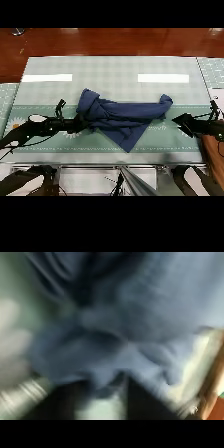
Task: Fold the shirts.
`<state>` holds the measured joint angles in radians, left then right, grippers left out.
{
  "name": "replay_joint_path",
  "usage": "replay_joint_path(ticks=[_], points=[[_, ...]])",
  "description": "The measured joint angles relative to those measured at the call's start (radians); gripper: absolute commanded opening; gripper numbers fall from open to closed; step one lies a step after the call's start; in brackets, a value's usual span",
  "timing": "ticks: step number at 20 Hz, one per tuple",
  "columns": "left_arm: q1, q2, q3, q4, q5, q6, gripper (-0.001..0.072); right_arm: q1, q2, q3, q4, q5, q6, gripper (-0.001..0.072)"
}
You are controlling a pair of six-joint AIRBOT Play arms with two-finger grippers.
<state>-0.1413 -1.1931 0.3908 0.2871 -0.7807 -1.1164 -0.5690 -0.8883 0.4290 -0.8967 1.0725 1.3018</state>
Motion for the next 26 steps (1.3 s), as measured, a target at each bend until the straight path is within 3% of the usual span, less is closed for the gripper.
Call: replay_joint_path(ticks=[9, 17, 18, 19, 20, 26], points=[[-0.029, -0.014, 0.105, -0.031, -0.021, 0.056, 0.0022, 0.014, -0.072, 0.06, 0.067, -0.112, -0.012, 0.0625], [-0.031, -0.015, 0.116, -0.034, -0.039, 0.067, 0.0022, 0.217, -0.452, 0.333, 0.105, -0.135, -0.009, 0.0611], [-0.031, -0.015, 0.116, -0.034, -0.044, 0.067, 0.0022, 0.244, -0.494, 0.367, 0.108, -0.135, -0.003, 0.0525], [-0.031, -0.015, 0.117, -0.034, -0.05, 0.067, 0.0022, 0.27, -0.531, 0.402, 0.116, -0.137, -0.003, 0.0253], [-0.031, -0.015, 0.12, -0.034, -0.055, 0.067, 0.0022, 0.295, -0.565, 0.438, 0.118, -0.133, 0.0, 0.0028], [0.045, 0.023, 0.34, -0.033, -0.175, 0.072, 0.0021, 0.366, -0.615, 0.744, 0.098, 0.013, -0.002, 0.0023]])
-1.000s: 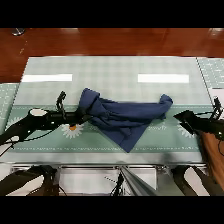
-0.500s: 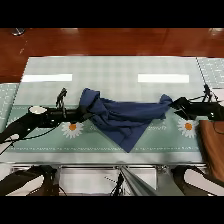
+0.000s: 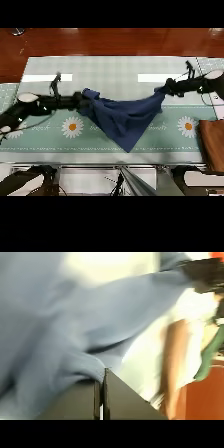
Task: Fold the shirts.
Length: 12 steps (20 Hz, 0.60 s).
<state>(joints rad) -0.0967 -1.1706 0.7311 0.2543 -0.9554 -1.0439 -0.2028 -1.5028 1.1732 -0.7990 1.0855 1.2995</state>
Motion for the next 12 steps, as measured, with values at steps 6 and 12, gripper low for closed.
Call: replay_joint_path(ticks=[6, 12], points=[[0.153, 0.08, 0.659, 0.011, -0.05, -0.031, 0.002, 0.01, 0.132, 0.669, -0.111, 0.114, 0.089, 0.0023], [0.243, 0.201, 1.194, 0.448, -0.153, -0.296, 0.002, 0.011, 0.49, 0.848, -0.153, 0.2, 0.098, 0.0024]])
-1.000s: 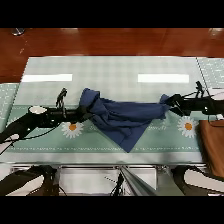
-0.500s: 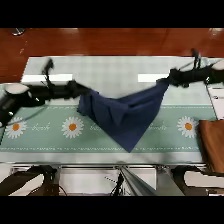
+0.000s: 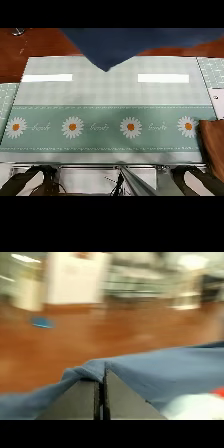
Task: Fold the shirts.
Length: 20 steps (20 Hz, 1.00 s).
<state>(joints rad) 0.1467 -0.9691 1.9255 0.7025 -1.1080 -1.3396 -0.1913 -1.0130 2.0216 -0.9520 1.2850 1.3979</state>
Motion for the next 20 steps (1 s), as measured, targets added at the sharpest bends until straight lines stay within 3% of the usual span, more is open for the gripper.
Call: replay_joint_path(ticks=[5, 11, 16, 20], points=[[0.013, 0.171, 0.103, 0.285, -0.116, -0.084, 0.002, 0.001, 0.256, -0.034, -0.056, 0.065, -0.01, 0.0024], [0.016, 0.26, 0.064, 0.396, -0.249, -0.11, 0.002, 0.001, 0.351, -0.094, -0.073, 0.214, 0.011, 0.0024], [0.015, 0.266, -0.272, 0.411, -0.303, -0.134, 0.0021, 0.001, 0.362, -0.435, -0.02, 0.249, -0.003, 0.0024], [0.015, 0.245, -0.663, 0.397, -0.11, -0.104, 0.0021, 0.001, 0.311, -0.814, 0.015, 0.045, -0.032, 0.0024]])
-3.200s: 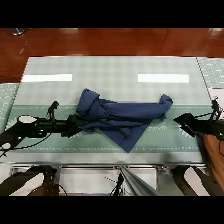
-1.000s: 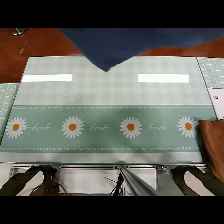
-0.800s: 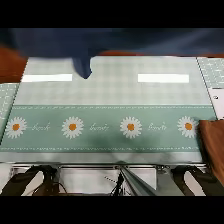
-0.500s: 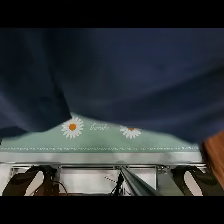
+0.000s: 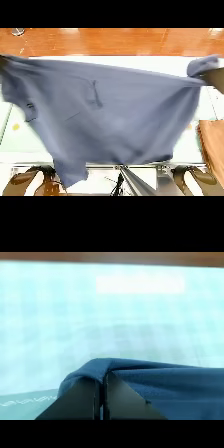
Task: Fold the shirts.
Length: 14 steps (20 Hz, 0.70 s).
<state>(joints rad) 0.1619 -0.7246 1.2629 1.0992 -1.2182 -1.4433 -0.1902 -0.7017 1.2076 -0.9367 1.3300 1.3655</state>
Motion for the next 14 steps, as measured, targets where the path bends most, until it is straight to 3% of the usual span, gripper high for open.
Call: replay_joint_path(ticks=[3, 7, 8, 9, 10, 14], points=[[-0.002, -0.077, -0.212, -0.064, 0.216, 0.011, 0.0022, 0.0, -0.156, -0.143, 0.066, -0.209, -0.031, 0.0024], [-0.045, -0.23, -0.314, -0.135, 0.441, 0.015, 0.0023, 0.001, -0.452, -0.111, 0.235, -0.373, -0.102, 0.0025], [-0.061, -0.263, -0.324, -0.147, 0.475, 0.016, 0.0072, 0.001, -0.532, -0.075, 0.281, -0.389, -0.113, 0.0034], [-0.079, -0.297, -0.331, -0.167, 0.512, 0.018, 0.0365, 0.001, -0.606, -0.036, 0.323, -0.397, -0.114, 0.026], [-0.094, -0.323, -0.335, -0.174, 0.533, 0.018, 0.0692, 0.0, -0.668, 0.001, 0.36, -0.402, -0.112, 0.0606], [-0.097, -0.381, -0.309, -0.193, 0.505, 0.018, 0.0703, -0.031, -0.811, 0.122, 0.445, -0.315, -0.093, 0.0626]])
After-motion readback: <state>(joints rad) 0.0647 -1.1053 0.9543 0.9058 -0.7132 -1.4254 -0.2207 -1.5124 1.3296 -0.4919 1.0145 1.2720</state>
